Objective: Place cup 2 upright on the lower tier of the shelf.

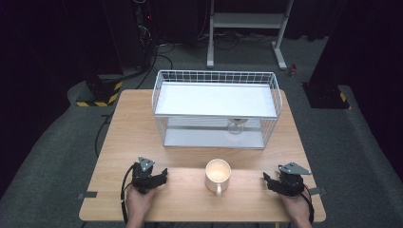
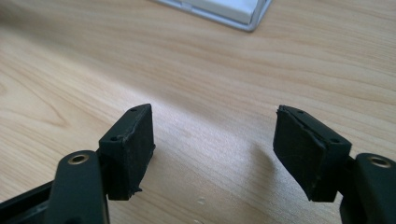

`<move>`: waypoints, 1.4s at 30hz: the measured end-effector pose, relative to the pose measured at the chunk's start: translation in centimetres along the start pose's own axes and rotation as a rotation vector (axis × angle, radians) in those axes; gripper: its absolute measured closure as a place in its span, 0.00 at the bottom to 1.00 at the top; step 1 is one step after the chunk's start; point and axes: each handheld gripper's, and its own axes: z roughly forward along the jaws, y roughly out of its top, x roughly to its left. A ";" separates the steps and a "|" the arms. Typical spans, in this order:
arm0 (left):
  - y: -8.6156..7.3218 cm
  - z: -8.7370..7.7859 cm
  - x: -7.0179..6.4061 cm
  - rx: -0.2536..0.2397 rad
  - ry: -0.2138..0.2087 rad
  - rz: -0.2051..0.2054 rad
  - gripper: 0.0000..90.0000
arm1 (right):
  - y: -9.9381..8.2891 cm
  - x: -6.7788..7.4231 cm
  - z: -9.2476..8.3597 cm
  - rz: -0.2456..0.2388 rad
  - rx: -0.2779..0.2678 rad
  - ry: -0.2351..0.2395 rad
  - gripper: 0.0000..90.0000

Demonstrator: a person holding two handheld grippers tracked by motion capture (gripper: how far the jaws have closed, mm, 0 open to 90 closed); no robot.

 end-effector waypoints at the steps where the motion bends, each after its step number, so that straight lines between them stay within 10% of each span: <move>1: 0.1 0.1 -0.1 0.003 0.008 0.000 0.23 | 0.0 0.0 0.1 -0.020 0.016 -0.009 0.31; 9: 0.3 0.2 -0.3 0.021 0.000 -0.003 0.17 | 0.5 -0.3 0.8 0.033 0.051 0.014 0.24; 33: 0.4 -2.3 -5.9 -0.030 -0.349 0.183 0.16 | 0.5 -0.3 0.9 0.035 0.051 0.012 0.24; 42: 0.8 -2.7 -7.6 -0.031 -0.402 0.192 0.14 | 0.5 -0.3 0.9 0.035 0.051 0.011 0.24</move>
